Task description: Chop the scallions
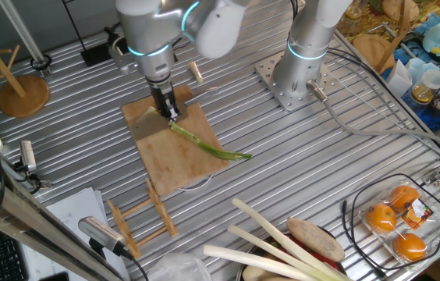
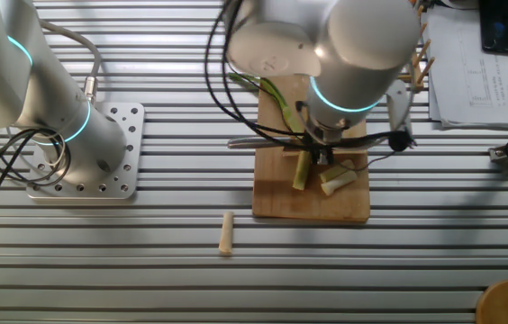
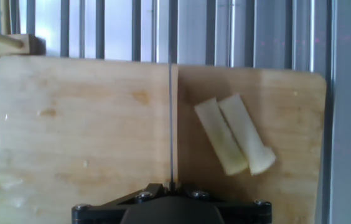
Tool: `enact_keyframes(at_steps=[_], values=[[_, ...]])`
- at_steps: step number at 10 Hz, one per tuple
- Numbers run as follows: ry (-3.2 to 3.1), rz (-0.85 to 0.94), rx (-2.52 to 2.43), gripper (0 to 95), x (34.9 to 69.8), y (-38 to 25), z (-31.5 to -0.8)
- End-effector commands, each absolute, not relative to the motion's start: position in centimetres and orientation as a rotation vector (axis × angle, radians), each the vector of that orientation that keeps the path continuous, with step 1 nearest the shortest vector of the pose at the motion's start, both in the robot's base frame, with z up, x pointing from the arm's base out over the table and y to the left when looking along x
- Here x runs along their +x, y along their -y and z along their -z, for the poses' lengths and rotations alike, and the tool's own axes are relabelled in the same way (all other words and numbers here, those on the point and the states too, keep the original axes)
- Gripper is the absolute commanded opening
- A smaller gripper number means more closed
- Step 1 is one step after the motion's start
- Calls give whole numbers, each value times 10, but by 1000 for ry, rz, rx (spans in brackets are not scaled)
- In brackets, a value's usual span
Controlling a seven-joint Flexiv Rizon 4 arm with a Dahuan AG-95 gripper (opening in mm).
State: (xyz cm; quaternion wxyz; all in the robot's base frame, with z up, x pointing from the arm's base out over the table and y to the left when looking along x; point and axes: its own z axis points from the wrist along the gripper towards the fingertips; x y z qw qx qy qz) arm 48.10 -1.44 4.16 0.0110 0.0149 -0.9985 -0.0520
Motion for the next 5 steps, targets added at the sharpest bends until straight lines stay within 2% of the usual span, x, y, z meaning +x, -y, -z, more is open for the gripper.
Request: enact_keyframes(at_steps=[1, 5], values=[[3104, 159, 41, 0, 484, 13, -42], [3058, 141, 27, 0, 487, 11, -45]])
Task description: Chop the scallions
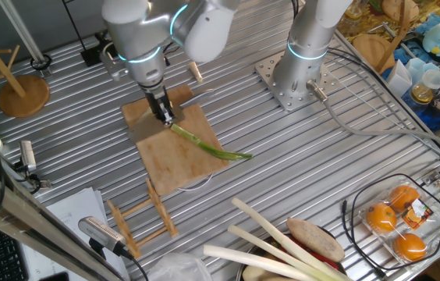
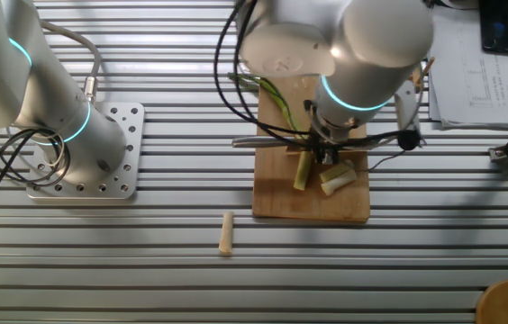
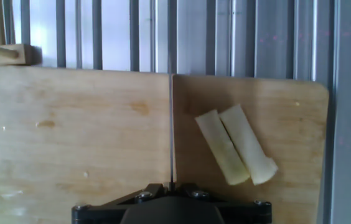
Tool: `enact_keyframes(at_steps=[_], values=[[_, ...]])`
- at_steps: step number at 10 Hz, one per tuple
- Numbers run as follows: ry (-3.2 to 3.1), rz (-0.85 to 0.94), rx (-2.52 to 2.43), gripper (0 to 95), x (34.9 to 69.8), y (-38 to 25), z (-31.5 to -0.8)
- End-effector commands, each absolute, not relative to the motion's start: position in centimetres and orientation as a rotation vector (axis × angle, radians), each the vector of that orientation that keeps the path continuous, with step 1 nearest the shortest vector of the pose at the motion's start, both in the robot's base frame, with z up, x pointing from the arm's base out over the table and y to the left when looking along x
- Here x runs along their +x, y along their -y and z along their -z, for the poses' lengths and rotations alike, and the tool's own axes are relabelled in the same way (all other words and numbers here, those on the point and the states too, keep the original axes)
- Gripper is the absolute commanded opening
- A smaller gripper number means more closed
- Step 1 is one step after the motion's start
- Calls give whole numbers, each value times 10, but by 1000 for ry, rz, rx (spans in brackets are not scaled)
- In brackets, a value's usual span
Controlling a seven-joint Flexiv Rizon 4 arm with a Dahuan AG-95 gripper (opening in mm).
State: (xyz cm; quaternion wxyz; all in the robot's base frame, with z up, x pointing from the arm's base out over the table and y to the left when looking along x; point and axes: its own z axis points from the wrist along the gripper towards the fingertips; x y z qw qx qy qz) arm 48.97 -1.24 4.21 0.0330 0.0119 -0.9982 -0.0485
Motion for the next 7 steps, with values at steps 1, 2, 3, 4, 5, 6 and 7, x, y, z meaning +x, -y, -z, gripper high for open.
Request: enact_keyframes(at_steps=[1, 2, 3, 4, 5, 6, 7], values=[[3051, 127, 21, 0, 485, 11, -48], [3051, 117, 18, 0, 482, 11, -49], [3053, 100, 28, 0, 477, 11, -50], [3057, 87, 40, 0, 471, 12, -49], [3069, 81, 50, 0, 466, 14, -47], [3081, 82, 52, 0, 463, 14, -46], [3087, 84, 53, 0, 459, 15, -45]])
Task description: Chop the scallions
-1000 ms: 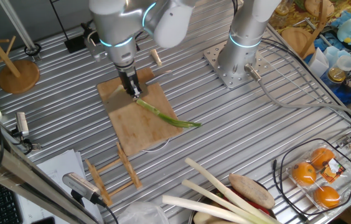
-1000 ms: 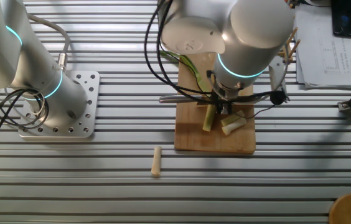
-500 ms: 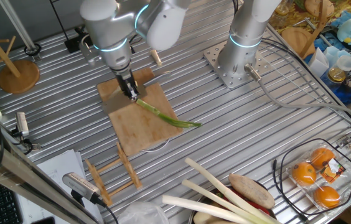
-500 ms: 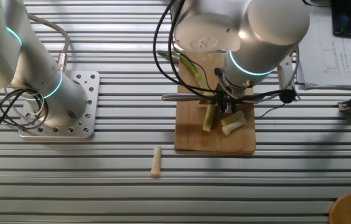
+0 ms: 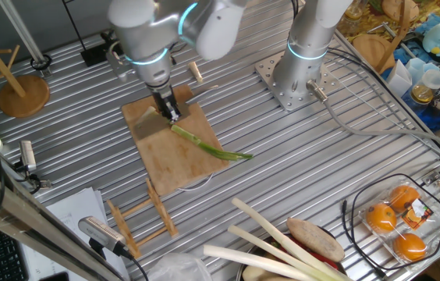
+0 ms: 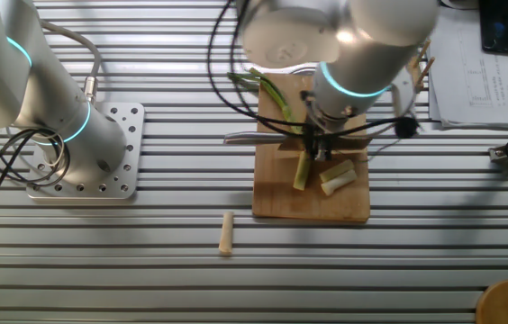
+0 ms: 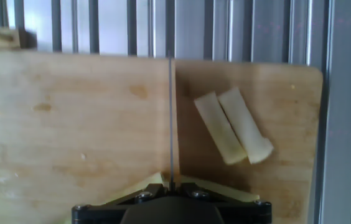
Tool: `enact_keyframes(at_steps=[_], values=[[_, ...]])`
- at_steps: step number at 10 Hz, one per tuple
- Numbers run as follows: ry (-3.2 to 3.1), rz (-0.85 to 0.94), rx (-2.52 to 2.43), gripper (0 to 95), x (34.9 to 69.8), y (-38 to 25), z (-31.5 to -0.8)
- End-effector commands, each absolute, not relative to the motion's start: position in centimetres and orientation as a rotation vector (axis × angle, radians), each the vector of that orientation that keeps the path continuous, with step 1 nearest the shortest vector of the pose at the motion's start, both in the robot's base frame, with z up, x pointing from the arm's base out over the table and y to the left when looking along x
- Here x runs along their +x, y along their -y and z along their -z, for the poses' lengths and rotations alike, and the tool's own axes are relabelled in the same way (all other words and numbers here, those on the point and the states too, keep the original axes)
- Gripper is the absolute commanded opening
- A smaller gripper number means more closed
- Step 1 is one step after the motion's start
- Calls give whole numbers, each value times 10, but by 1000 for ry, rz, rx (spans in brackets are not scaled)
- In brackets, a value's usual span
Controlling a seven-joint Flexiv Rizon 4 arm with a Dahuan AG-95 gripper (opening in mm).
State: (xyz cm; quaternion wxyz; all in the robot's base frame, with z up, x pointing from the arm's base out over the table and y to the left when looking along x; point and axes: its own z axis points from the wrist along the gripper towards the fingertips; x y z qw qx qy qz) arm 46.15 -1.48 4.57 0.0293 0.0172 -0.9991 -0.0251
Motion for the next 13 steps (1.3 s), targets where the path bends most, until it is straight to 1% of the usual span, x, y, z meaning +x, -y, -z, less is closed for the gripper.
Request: enact_keyframes(at_steps=[1, 3, 7, 11, 13], values=[[3084, 81, 63, 0, 458, 15, -45], [3078, 66, 162, 0, 458, 16, -45], [3058, -39, 339, 0, 457, 22, -48], [3063, -48, 366, 0, 453, 40, -56], [3060, -48, 364, 0, 453, 46, -55]])
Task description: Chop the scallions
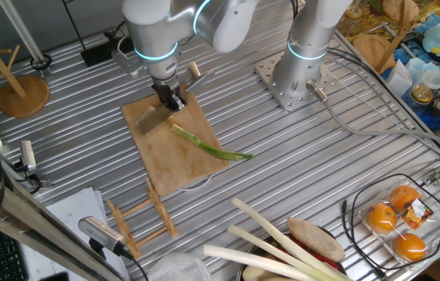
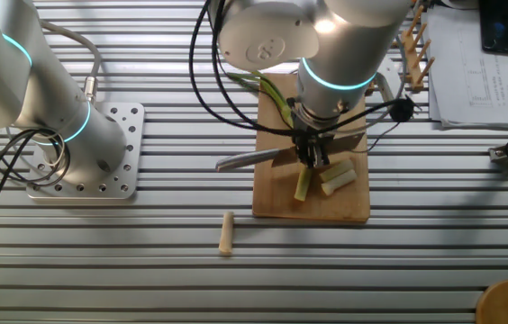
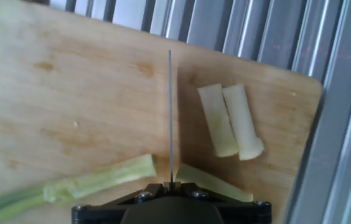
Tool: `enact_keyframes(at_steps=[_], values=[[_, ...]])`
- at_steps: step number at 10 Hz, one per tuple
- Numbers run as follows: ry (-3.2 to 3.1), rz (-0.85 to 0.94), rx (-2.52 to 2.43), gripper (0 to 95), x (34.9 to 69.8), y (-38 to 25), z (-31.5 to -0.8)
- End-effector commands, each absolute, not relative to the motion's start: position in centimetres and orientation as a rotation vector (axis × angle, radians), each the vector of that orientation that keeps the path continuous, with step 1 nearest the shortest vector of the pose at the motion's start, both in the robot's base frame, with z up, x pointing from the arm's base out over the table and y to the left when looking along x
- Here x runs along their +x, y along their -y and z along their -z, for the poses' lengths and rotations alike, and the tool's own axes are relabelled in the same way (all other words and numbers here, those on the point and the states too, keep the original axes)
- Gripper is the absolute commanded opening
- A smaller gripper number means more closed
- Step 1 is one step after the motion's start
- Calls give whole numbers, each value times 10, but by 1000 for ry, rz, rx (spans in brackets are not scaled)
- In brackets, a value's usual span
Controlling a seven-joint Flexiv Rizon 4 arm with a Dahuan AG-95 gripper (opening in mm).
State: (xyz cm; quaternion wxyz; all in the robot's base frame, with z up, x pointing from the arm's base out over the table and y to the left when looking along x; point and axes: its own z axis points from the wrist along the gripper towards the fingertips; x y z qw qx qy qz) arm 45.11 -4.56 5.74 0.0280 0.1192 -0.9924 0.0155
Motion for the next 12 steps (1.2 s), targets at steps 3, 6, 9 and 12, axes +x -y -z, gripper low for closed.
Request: enact_keyframes(at_steps=[3, 6, 9, 12], values=[[3059, -60, 383, 0, 453, 54, -53], [3072, -61, 373, 0, 453, 57, -53], [3079, 41, 348, 0, 460, 52, -58], [3045, 39, 337, 0, 467, 28, -72]])
